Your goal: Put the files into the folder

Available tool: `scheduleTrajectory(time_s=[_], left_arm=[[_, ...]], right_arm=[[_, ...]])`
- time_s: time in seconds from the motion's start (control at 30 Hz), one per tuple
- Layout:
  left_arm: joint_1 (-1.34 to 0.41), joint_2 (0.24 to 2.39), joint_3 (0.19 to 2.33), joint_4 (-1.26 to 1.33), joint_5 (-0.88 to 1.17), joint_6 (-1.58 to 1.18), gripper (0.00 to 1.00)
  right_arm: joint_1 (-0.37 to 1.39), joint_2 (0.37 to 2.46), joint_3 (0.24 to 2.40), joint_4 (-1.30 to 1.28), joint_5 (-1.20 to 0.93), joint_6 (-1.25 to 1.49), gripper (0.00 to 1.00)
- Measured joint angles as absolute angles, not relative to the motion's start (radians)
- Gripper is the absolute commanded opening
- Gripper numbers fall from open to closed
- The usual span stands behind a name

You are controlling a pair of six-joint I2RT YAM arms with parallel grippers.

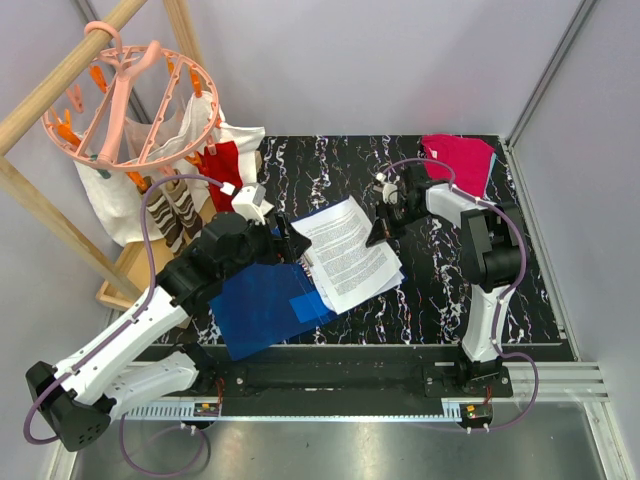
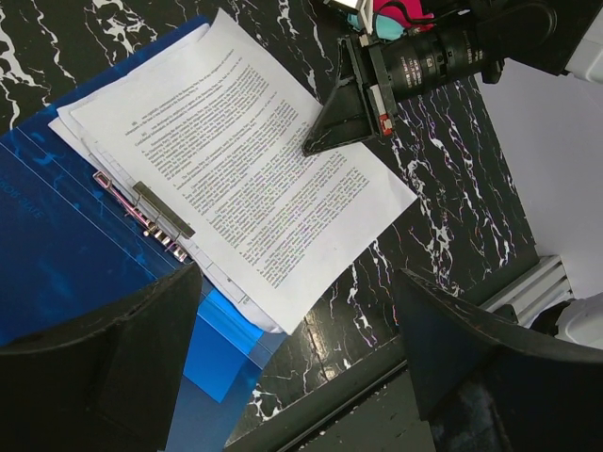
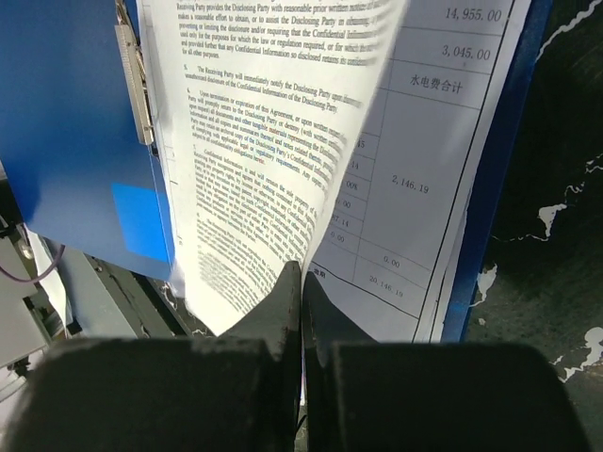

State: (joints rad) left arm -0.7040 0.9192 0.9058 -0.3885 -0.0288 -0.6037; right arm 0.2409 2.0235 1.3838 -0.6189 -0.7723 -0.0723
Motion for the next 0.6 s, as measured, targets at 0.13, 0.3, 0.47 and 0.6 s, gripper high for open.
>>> scheduleTrajectory(time_s=[0.13, 0.3, 0.47, 0.6], left_arm=[[-0.702, 0.919, 0.906, -0.388, -0.026, -0.607, 0.86], [-0.702, 0.919, 0.906, -0.387, -0.023, -0.611, 0.86], [-0.702, 0.919, 0.906, -0.387, -0.021, -0.611, 0.86], [-0.702, 0.918, 0.906, -0.387, -0.021, -0.614, 0.86]], right_arm=[[0.245, 2.024, 1.388, -0.624, -0.779, -0.088, 0.0], [0.257, 2.024, 1.388, -0.625, -0.78, -0.09, 0.0], [0.262, 2.025, 1.388, -0.611, -0.775, -0.058, 0.0], [0.262, 2.025, 1.389, -0.589, -0.767, -0.007, 0.0]])
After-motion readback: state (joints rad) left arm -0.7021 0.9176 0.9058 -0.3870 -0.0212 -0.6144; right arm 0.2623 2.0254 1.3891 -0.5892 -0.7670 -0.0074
